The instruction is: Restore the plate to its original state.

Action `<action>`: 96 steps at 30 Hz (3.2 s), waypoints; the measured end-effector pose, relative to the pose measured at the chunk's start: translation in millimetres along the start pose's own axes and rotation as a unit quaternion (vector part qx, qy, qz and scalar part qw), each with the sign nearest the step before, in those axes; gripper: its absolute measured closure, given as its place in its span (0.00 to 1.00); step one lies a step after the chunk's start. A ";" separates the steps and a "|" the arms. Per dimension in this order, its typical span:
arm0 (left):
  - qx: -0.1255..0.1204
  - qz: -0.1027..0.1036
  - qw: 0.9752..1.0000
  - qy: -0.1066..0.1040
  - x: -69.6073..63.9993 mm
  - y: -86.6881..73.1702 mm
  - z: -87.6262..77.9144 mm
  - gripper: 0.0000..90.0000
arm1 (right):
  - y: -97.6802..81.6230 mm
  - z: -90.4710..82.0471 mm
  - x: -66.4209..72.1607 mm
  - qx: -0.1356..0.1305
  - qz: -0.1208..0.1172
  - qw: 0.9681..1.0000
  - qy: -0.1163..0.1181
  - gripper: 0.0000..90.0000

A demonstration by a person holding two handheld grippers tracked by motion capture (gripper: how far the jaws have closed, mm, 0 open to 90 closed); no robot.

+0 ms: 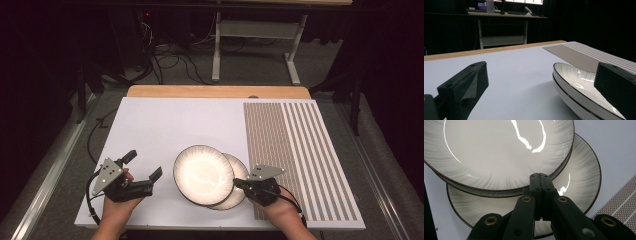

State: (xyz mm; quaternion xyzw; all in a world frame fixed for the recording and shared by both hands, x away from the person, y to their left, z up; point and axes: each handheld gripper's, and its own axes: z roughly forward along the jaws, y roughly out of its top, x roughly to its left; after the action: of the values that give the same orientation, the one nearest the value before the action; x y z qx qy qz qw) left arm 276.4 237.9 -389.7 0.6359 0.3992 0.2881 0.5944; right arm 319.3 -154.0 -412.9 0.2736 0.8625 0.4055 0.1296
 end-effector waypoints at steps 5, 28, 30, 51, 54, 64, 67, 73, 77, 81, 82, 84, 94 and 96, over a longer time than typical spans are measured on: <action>0.001 -0.002 1.000 -0.001 0.7 -0.7 0.4 0.00 | -0.1 0.0 -0.7 0.000 -0.001 1.000 0.001 1.00; 0.001 -0.009 1.000 0.000 3.1 -1.3 -0.5 0.00 | 0.1 -1.1 -2.1 -0.003 0.007 1.000 -0.003 1.00; 0.000 -0.010 1.000 0.001 3.3 -1.3 -0.7 0.00 | 0.1 -1.6 -3.1 -0.003 0.008 1.000 -0.002 1.00; -0.002 -0.011 1.000 -0.001 4.0 -1.1 -1.3 0.00 | -0.2 -3.2 -3.4 -0.003 0.006 1.000 -0.004 1.00; -0.002 -0.011 1.000 -0.002 4.3 -1.1 -1.3 0.00 | -0.2 -3.2 -3.4 -0.003 0.006 1.000 -0.004 1.00; -0.001 -0.014 1.000 -0.002 5.3 -1.4 -1.1 0.00 | -0.3 -5.1 -5.5 -0.005 0.011 1.000 -0.006 1.00; -0.002 -0.014 1.000 -0.002 5.4 -1.3 -1.3 0.00 | -0.4 -5.3 -5.5 -0.005 0.011 1.000 -0.006 1.00; -0.002 -0.014 1.000 -0.003 5.4 -1.2 -1.4 0.00 | -0.9 -6.4 -6.6 -0.005 0.013 1.000 -0.005 1.00; 0.000 -0.012 1.000 -0.003 5.5 -1.1 -1.6 0.00 | -1.2 -7.1 -7.3 -0.006 0.013 1.000 -0.007 1.00; -0.002 -0.014 1.000 -0.002 5.3 -1.1 -1.5 0.00 | -1.4 -8.2 -7.7 -0.005 0.016 1.000 -0.009 1.00; -0.002 -0.014 1.000 -0.003 5.4 -1.2 -1.4 0.00 | -1.6 -8.4 -8.2 -0.006 0.014 1.000 -0.008 1.00; -0.001 -0.014 1.000 -0.003 5.4 -1.3 -1.3 0.00 | -1.8 -9.1 -8.9 -0.007 0.015 1.000 -0.010 1.00; 0.002 -0.014 1.000 -0.005 5.7 -1.4 -1.2 0.00 | -3.4 -13.8 -12.7 -0.010 0.019 1.000 -0.016 1.00; 0.002 -0.014 1.000 -0.005 5.6 -1.4 -1.2 0.00 | -4.3 -16.0 -15.1 -0.012 0.023 1.000 -0.016 1.00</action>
State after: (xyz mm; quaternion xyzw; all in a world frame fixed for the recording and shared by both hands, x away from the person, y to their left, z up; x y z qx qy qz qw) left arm 278.0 243.3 -391.5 0.6329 0.4053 0.2758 0.5992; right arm 322.9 -175.0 -406.0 0.2979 0.8491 0.4141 0.1373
